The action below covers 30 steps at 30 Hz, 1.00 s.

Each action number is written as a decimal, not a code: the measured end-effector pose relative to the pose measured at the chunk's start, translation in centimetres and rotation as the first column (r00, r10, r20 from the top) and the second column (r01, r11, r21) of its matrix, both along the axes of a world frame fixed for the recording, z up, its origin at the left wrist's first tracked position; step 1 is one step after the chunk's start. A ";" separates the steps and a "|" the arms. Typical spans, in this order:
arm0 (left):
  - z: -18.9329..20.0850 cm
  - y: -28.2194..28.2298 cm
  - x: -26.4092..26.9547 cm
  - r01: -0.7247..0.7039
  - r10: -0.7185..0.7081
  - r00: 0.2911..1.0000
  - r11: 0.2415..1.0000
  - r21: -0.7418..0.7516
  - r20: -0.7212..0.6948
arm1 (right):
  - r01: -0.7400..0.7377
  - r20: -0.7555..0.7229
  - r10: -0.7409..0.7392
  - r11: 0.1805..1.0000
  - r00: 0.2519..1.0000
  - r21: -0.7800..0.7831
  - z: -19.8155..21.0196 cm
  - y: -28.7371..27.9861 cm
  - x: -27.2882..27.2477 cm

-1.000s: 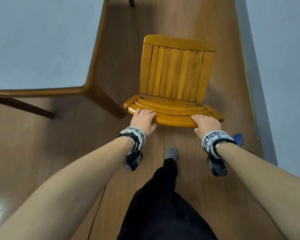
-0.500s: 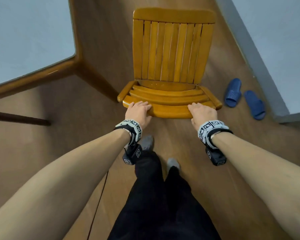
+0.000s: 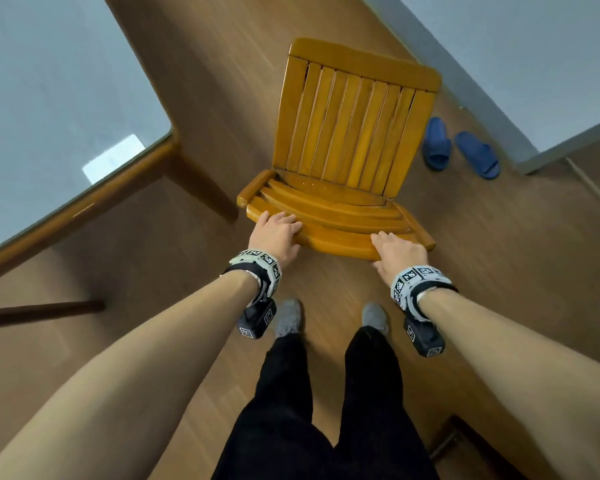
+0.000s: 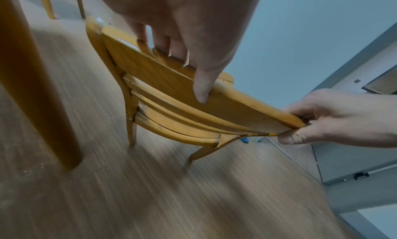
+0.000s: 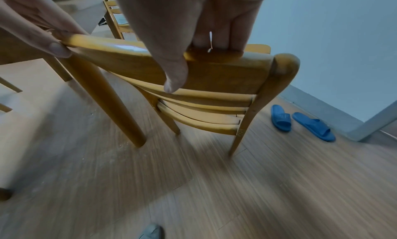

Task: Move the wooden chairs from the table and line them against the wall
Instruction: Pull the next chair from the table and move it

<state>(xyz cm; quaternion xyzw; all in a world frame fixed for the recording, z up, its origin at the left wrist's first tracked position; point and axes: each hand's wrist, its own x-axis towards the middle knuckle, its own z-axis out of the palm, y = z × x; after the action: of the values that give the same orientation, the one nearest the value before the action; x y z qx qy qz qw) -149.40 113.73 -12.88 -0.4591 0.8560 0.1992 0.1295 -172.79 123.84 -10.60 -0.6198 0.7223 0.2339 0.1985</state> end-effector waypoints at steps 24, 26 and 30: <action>2.3 -8.0 -3.1 0.070 -0.085 0.988 0.991 -0.110 -0.132 | 0.327 0.206 -0.286 0.923 0.936 -0.203 1.2 -4.2 -2.0; 2.3 -9.3 -3.8 0.060 -0.078 0.986 0.991 -0.119 -0.150 | 0.346 0.211 -0.301 0.911 0.930 -0.223 1.5 -5.3 -2.6; 2.5 -11.0 -4.9 0.054 -0.074 0.984 0.991 -0.126 -0.162 | 0.355 0.206 -0.310 0.901 0.928 -0.249 1.6 -6.6 -3.4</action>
<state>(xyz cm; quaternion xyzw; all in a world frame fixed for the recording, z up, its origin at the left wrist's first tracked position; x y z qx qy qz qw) -154.31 102.78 -10.38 -0.4200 0.8887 0.1802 0.0359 -176.19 117.23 -9.00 -0.5257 0.8250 0.0406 0.2031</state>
